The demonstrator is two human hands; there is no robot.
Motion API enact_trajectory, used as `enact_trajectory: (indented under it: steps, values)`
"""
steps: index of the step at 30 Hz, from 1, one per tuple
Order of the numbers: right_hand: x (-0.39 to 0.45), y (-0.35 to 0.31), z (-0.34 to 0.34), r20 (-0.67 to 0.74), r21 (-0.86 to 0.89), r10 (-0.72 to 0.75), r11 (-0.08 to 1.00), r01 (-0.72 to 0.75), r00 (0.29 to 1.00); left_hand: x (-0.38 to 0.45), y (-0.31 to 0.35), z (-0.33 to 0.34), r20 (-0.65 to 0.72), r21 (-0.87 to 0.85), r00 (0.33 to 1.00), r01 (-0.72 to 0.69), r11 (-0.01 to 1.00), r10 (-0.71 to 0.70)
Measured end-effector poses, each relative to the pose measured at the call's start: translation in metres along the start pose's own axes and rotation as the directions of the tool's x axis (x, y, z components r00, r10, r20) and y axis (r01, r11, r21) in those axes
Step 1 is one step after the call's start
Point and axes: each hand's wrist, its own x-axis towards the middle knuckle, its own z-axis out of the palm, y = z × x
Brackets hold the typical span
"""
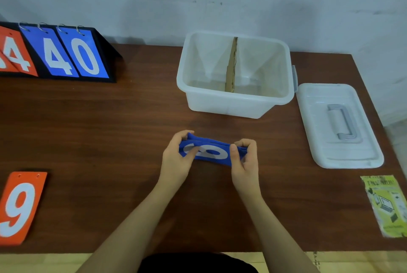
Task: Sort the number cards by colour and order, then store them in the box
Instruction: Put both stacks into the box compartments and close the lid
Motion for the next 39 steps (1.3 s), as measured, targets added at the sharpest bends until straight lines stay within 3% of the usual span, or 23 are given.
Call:
enact_trajectory:
  steps: [4,6,11,16,22,28,31,34,37,39]
  values:
    - [-0.001,0.003,0.007,-0.071,0.024,0.017,1.000,-0.015,0.997,-0.005,-0.003,0.005,-0.101,0.097,0.977,-0.176,0.980,0.186]
    - [-0.001,0.005,0.014,-0.117,0.077,0.069,0.995,-0.061,0.991,-0.007,-0.006,0.010,-0.109,0.046,0.986,-0.123,0.991,0.128]
    - [0.004,0.005,0.027,-0.149,0.183,0.228,0.963,-0.200,0.962,0.000,-0.002,0.021,-0.110,-0.277,0.986,0.091,0.957,-0.125]
    - [0.011,0.002,0.033,-0.137,0.209,0.293,0.942,-0.261,0.946,0.010,0.005,0.032,-0.266,-0.282,0.933,0.165,0.945,-0.242]
    - [0.003,0.010,0.025,0.058,0.166,0.246,0.953,-0.253,0.967,0.016,0.007,0.036,-0.254,-0.241,0.931,0.200,0.950,-0.261]
    - [0.003,0.009,0.021,-0.009,-0.016,0.215,0.977,-0.215,0.977,0.017,0.012,0.037,-0.236,-0.216,0.930,0.232,0.949,-0.281]
    - [0.011,0.000,0.011,0.047,-0.115,0.165,0.981,-0.158,0.985,0.010,0.008,0.024,-0.210,-0.056,0.961,0.173,0.983,-0.181]
    - [0.021,-0.020,-0.005,0.233,-0.279,-0.003,0.958,0.070,0.972,0.002,0.008,-0.004,-0.149,0.171,0.983,-0.082,0.982,0.108]
    - [0.029,-0.049,-0.015,0.342,-0.218,-0.161,0.945,0.245,0.926,-0.003,0.022,-0.026,0.019,0.367,0.908,-0.395,0.842,0.418]
    - [0.035,-0.068,-0.015,0.377,-0.163,-0.241,0.933,0.320,0.895,-0.003,0.037,-0.033,0.057,0.418,0.839,-0.512,0.750,0.541]
